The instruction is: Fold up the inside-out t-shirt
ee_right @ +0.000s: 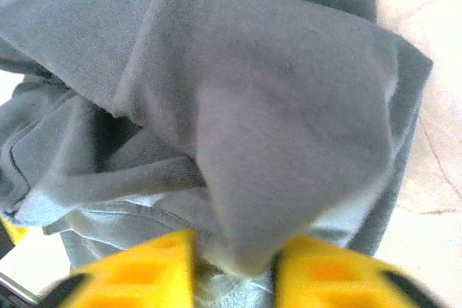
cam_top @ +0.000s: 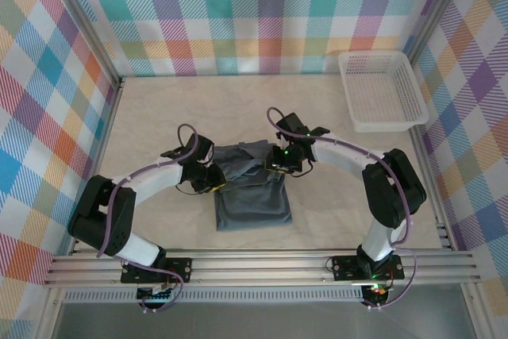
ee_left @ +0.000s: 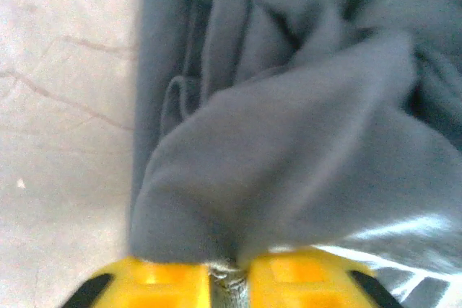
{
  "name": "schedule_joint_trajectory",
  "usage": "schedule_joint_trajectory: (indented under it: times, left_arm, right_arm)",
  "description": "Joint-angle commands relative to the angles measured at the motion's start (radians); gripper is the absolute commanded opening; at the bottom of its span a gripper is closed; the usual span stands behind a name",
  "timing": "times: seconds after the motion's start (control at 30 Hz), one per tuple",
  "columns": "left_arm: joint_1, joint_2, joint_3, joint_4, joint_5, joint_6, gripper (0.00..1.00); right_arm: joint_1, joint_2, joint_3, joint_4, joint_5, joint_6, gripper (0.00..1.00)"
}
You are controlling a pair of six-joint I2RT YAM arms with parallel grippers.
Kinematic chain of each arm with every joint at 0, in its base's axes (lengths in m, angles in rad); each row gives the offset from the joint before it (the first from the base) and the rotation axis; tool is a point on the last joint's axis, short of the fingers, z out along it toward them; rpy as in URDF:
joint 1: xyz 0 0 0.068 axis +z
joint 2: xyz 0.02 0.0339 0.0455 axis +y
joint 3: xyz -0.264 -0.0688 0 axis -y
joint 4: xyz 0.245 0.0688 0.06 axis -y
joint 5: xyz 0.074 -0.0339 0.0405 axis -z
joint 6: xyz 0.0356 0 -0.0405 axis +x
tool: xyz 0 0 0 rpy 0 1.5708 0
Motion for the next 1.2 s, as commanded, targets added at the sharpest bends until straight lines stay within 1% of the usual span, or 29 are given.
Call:
schedule_joint_trajectory:
  times: [0.0,0.03,0.1,0.17,0.2,0.23,0.27,0.33,0.4,0.43,0.47,0.5,0.53,0.6,0.67,0.73,0.8,0.83,0.87,0.9,0.97,1.0,1.03,1.1,1.17]
  left_arm:
    - [0.014,-0.051,0.06,0.008,-0.013,0.001,0.0]
    - [0.021,-0.055,0.079,0.007,-0.007,-0.009,0.0]
    - [0.045,-0.047,0.122,0.013,0.009,-0.021,0.0]
    - [0.069,-0.007,0.188,0.015,0.008,-0.012,0.0]
    - [0.081,0.025,0.221,0.011,0.005,-0.002,0.02]
    - [0.096,0.068,0.261,0.011,0.01,0.011,0.09]
    - [0.111,0.111,0.298,0.02,0.017,0.023,0.2]
    - [0.142,0.192,0.348,0.052,0.018,0.03,0.36]
    - [0.17,0.258,0.395,0.091,0.029,0.03,0.44]
    - [0.18,0.291,0.426,0.097,0.047,0.038,0.47]
    - [0.185,0.318,0.47,0.081,0.051,0.052,0.49]
    - [0.188,0.336,0.503,0.065,0.046,0.064,0.51]
    - [0.189,0.347,0.532,0.055,0.044,0.086,0.54]
    - [0.19,0.351,0.573,0.021,0.026,0.125,0.59]
    - [0.194,0.342,0.591,-0.013,0.01,0.159,0.61]
    - [0.195,0.308,0.578,-0.05,-0.01,0.188,0.62]
    - [0.195,0.258,0.531,-0.066,-0.032,0.204,0.62]
    - [0.194,0.228,0.487,-0.073,-0.049,0.21,0.61]
    - [0.194,0.202,0.443,-0.081,-0.065,0.214,0.58]
    - [0.194,0.175,0.393,-0.093,-0.086,0.214,0.53]
    - [0.194,0.134,0.288,-0.112,-0.099,0.199,0.33]
    - [0.194,0.118,0.23,-0.107,-0.076,0.185,0.23]
    - [0.194,0.099,0.174,-0.097,-0.04,0.171,0.18]
    - [0.186,0.057,0.076,-0.086,0.007,0.142,0.09]
    - [0.164,-0.003,-0.007,-0.081,0.047,0.107,0.06]
  right_arm:
    - [-0.012,-0.042,0.002,0.003,-0.029,0.023,0.05]
    - [-0.023,-0.042,0.005,0.015,-0.054,0.046,0.0]
    - [-0.051,-0.028,0.027,0.047,-0.1,0.092,0.0]
    - [-0.082,0.019,0.086,0.05,-0.105,0.13,0.0]
    - [-0.097,0.048,0.123,0.035,-0.1,0.141,0.01]
    - [-0.114,0.088,0.165,0.031,-0.095,0.146,0.04]
    - [-0.129,0.128,0.201,0.038,-0.085,0.149,0.08]
    - [-0.169,0.202,0.263,0.058,-0.073,0.149,0.16]
    - [-0.212,0.286,0.352,0.041,-0.083,0.132,0.2]
    - [-0.231,0.326,0.404,0.024,-0.091,0.116,0.26]
    - [-0.245,0.359,0.449,0.002,-0.093,0.1,0.35]
    - [-0.258,0.378,0.484,-0.024,-0.088,0.087,0.39]
    - [-0.269,0.388,0.514,-0.052,-0.075,0.072,0.4]
    - [-0.289,0.373,0.521,-0.081,-0.037,0.059,0.42]
    - [-0.315,0.325,0.479,-0.087,-0.012,0.073,0.47]
    - [-0.325,0.246,0.406,-0.072,-0.005,0.07,0.48]
    - [-0.304,0.157,0.31,-0.035,-0.001,0.068,0.5]
    - [-0.286,0.111,0.246,-0.007,-0.012,0.077,0.49]
    - [-0.268,0.073,0.191,0.018,-0.026,0.087,0.45]
    - [-0.236,0.035,0.129,0.052,-0.038,0.098,0.4]
    - [-0.165,-0.005,0.046,0.087,-0.045,0.104,0.3]
    - [-0.127,-0.005,0.032,0.075,-0.047,0.101,0.25]
    - [-0.092,0.005,0.029,0.057,-0.043,0.096,0.21]
    - [-0.042,0.033,0.034,0.034,-0.041,0.088,0.16]
    - [-0.019,0.066,0.037,0.023,-0.036,0.088,0.16]
